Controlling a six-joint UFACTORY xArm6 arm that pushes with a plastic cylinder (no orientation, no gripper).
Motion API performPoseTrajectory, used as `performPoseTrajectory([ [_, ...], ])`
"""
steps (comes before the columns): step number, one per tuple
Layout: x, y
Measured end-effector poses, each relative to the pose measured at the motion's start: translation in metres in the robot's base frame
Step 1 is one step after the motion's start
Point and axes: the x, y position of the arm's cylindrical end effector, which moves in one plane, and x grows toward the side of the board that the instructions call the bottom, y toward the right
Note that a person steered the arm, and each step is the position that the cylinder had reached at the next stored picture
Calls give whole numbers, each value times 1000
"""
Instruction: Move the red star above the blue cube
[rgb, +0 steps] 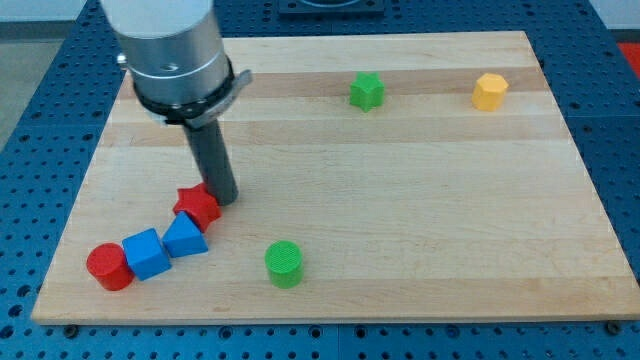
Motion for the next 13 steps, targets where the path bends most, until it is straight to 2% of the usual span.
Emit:
performPoseTrajectory([
  [6, 0, -117],
  [7, -23, -102],
  [8, -26, -35],
  [10, 17, -9],
  [13, -7, -73],
])
